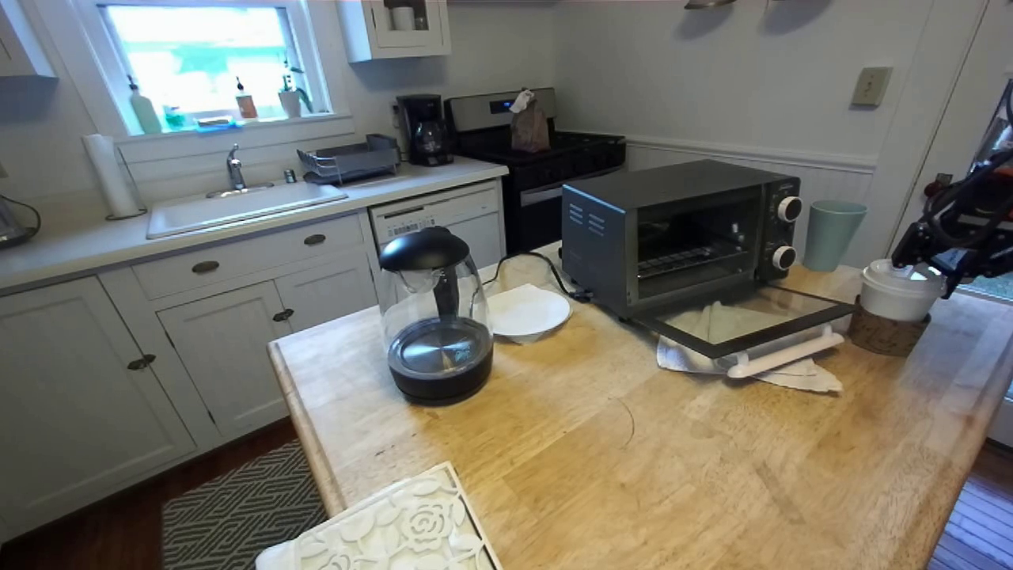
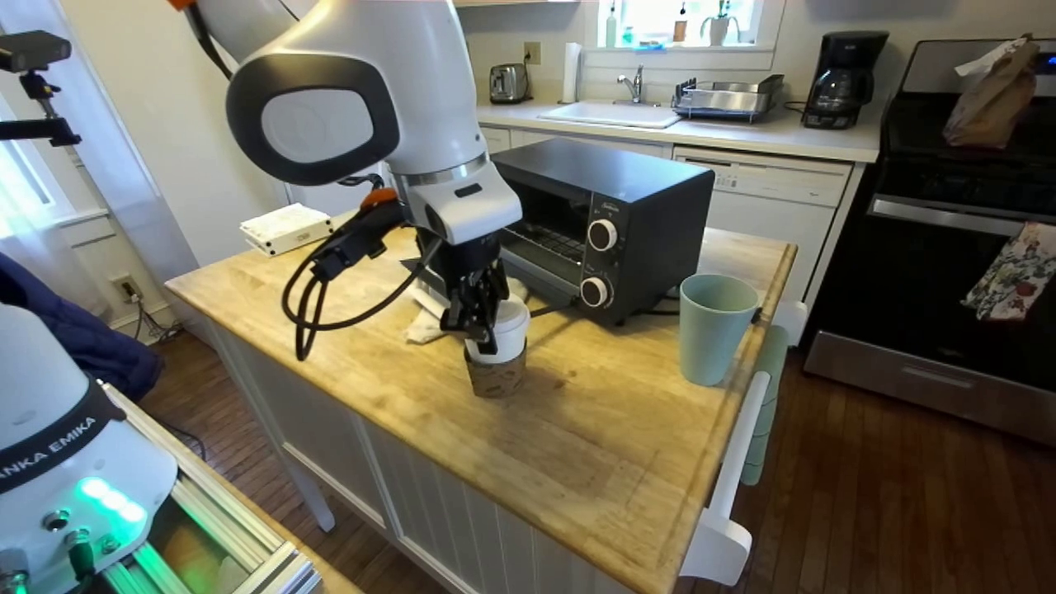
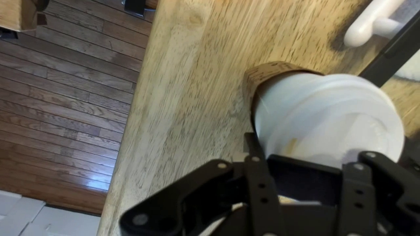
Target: Pick up the white coffee cup and put it on the oven
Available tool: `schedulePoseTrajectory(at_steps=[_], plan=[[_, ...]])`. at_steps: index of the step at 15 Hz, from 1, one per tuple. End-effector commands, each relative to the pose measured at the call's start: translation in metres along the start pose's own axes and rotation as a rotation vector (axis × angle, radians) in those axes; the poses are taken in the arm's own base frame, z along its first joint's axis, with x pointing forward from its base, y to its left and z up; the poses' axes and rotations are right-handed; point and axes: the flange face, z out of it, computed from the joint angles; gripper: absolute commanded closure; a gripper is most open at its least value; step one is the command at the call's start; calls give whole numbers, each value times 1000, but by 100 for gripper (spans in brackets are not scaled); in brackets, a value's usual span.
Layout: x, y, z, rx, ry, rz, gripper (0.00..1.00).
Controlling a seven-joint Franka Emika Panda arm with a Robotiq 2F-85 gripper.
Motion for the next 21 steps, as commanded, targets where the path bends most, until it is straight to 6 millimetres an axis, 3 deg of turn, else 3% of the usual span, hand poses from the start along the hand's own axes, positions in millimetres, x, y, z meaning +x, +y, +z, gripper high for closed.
schedulePoseTrajectory(at_steps=[1,7,8,9,15,20,21], plan=[[-1,-8,-14,19,21,-19,100],[-1,-9,-41,48,49,-70,100],[-2,-9,-44,43,41,-87,75],[-4,-9,-46,44,32,-99,74],[-4,15,-66,54,-12,-201,33],[2,27,-64,38,-13,-79,0],[5,26,-60,38,-1,-40,0]])
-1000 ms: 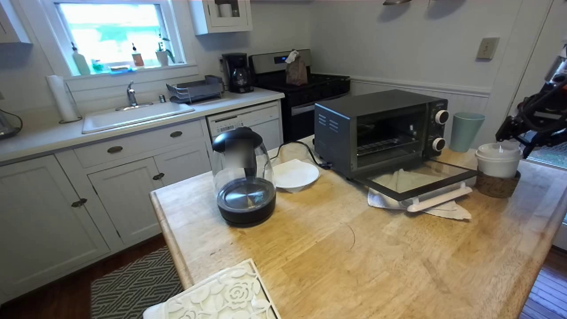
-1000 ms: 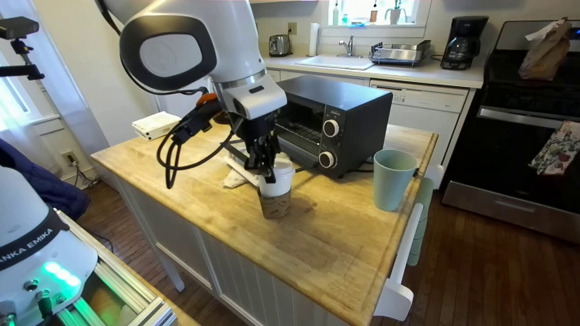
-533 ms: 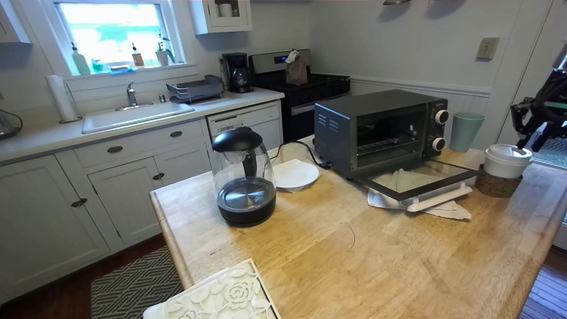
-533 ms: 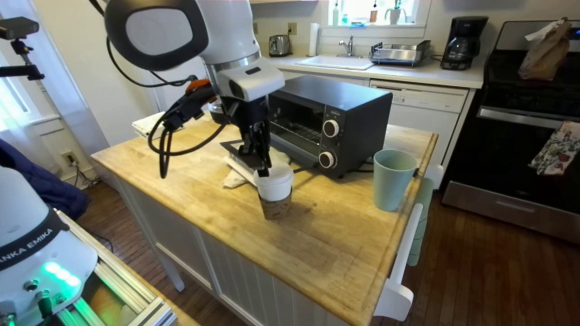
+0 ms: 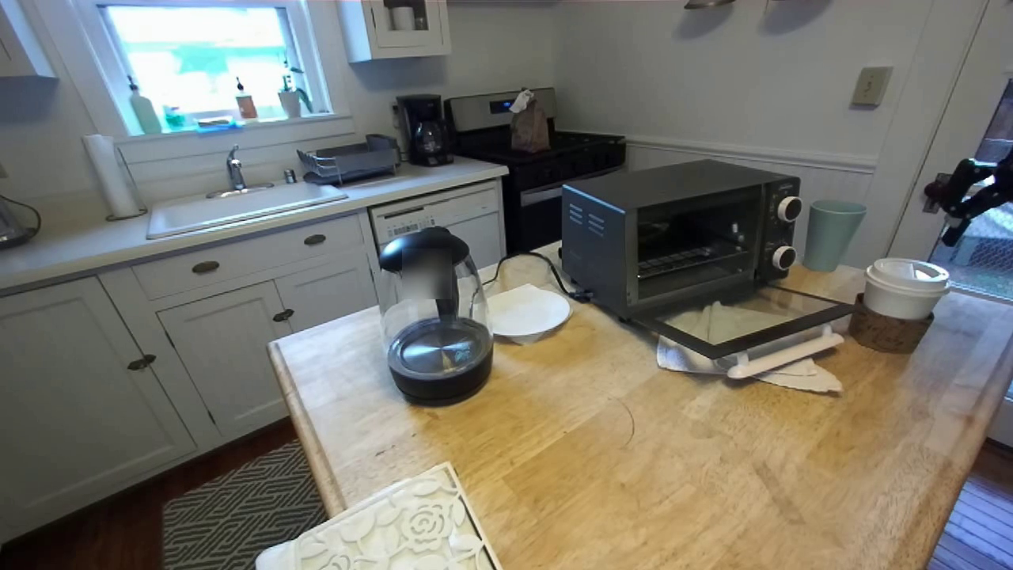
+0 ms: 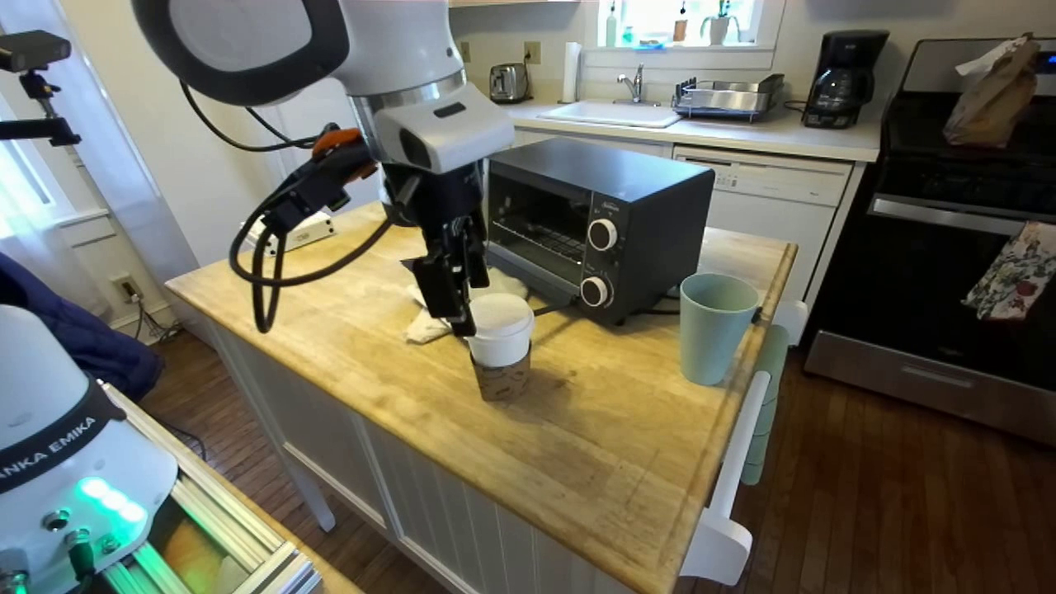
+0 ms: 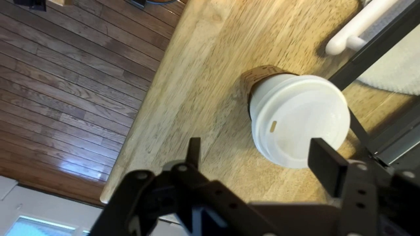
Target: Pick up the white coffee cup and put it on the oven
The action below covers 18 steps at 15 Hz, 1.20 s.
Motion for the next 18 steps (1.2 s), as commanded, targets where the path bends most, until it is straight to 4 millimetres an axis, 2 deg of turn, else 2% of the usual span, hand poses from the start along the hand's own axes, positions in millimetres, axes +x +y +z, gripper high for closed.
schedulePoseTrajectory(at_steps=[1,2,3,5,8,9,11,13,15,18], plan=[[1,0,8,-4,1,115,0],[3,-2,13,-17,0,147,0],[1,1,4,-7,-4,83,0],[0,0,7,-11,-8,85,0],[3,-3,20,5,-30,82,3],[4,-4,23,9,-34,84,1],[6,-6,32,20,-39,97,16],[7,-7,38,28,-39,108,26],[9,-8,41,34,-38,119,42],[11,-10,44,43,-30,123,47]])
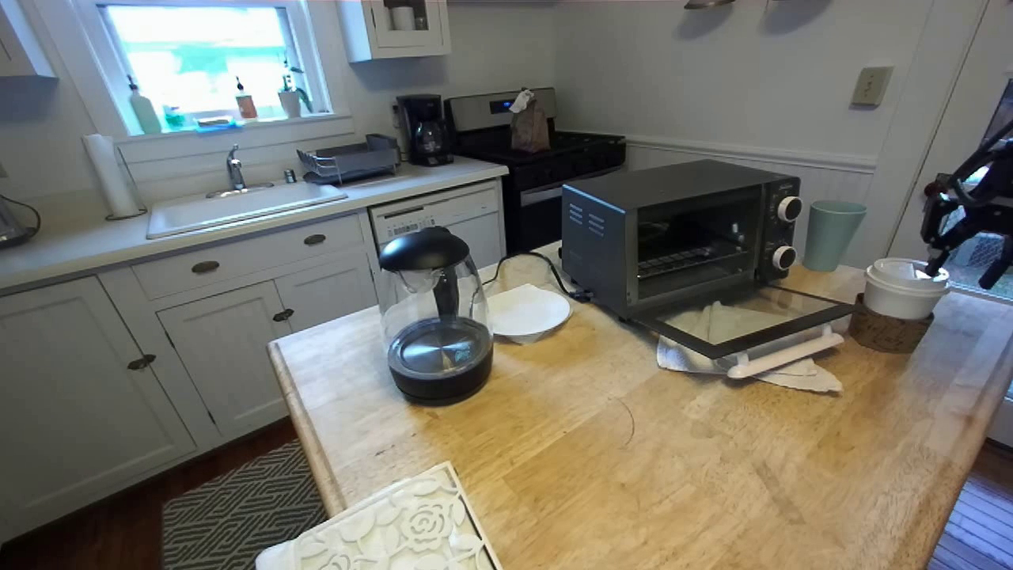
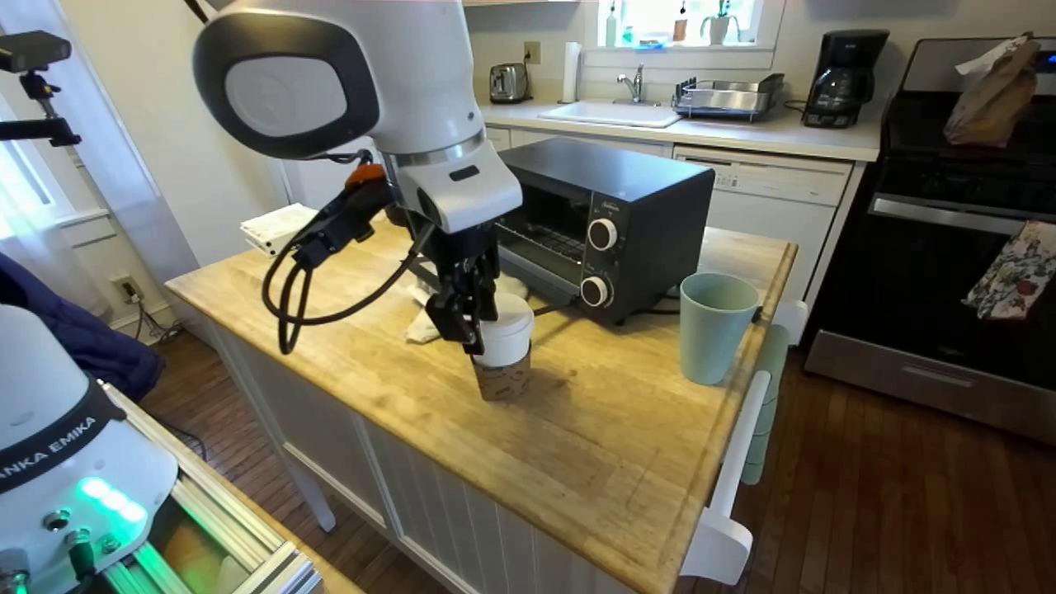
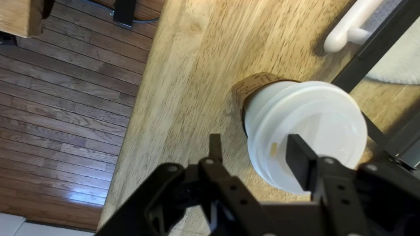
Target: Pick up the white coffee cup and put it on the oven
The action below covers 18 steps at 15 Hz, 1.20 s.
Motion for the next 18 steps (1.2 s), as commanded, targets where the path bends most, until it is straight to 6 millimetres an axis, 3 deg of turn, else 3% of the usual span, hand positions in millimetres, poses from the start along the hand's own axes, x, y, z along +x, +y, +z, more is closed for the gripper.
schedulePoseTrajectory(at_steps=[1,5,10,12,13,14,15,18], plan=[[9,-6,2,24,11,1,43],[13,-11,0,27,15,-3,39],[12,-14,8,13,1,-9,64],[12,-15,9,10,-2,-11,67],[13,-16,9,10,-1,-11,88],[13,-16,9,11,1,-12,90],[13,-17,8,13,4,-15,98],[14,-18,7,11,7,-18,100]])
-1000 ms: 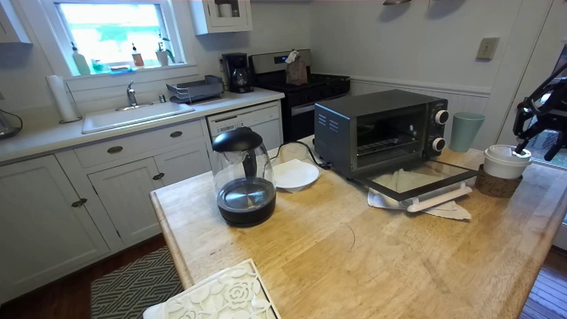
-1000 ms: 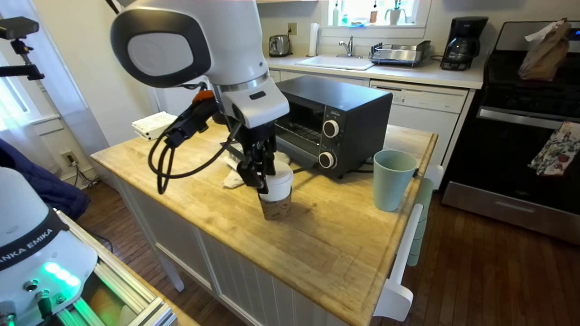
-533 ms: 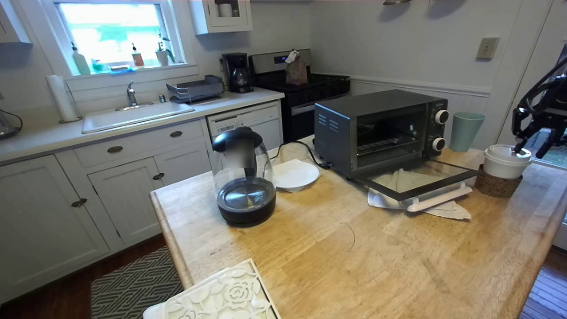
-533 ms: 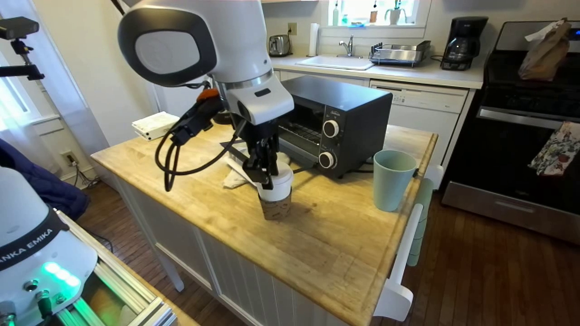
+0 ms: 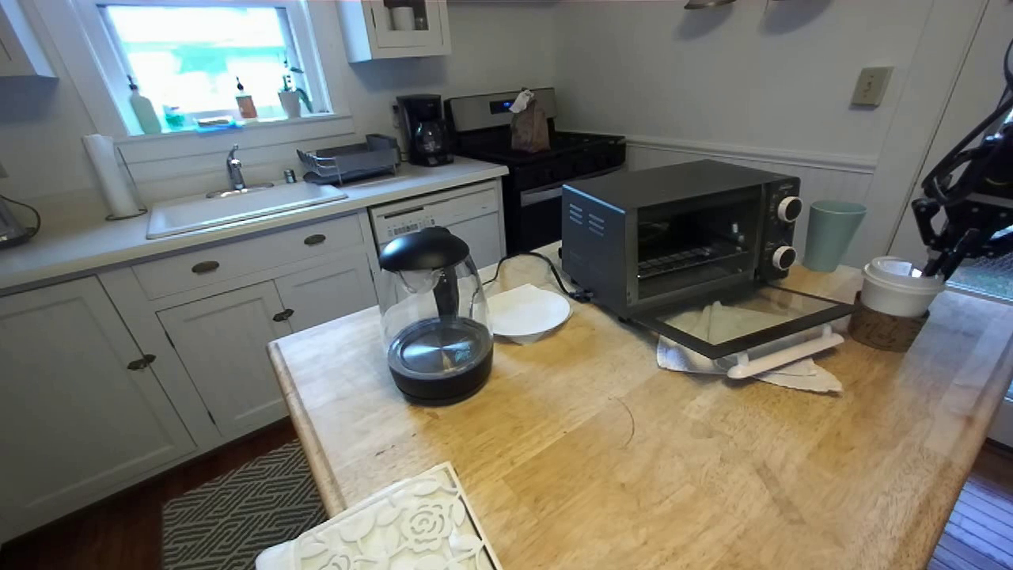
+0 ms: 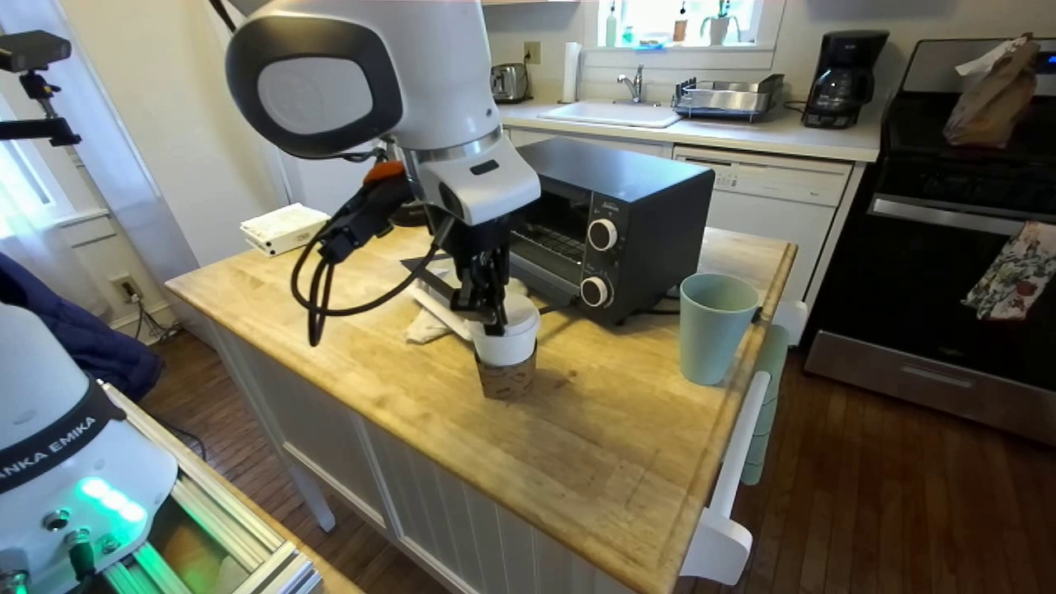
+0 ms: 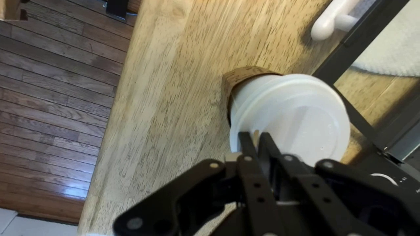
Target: Pick up the white coffee cup and put it on the oven
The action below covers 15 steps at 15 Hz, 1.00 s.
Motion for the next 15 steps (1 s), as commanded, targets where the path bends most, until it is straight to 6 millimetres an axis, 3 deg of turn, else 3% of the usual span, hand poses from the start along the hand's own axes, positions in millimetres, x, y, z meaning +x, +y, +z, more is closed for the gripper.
schedulePoseTrajectory(at_steps=[1,7,15], plan=[[4,-2,5,5,-6,-2,98],[2,-3,-24,26,-6,-39,99],[21,-25,-78,17,-77,-124,99]])
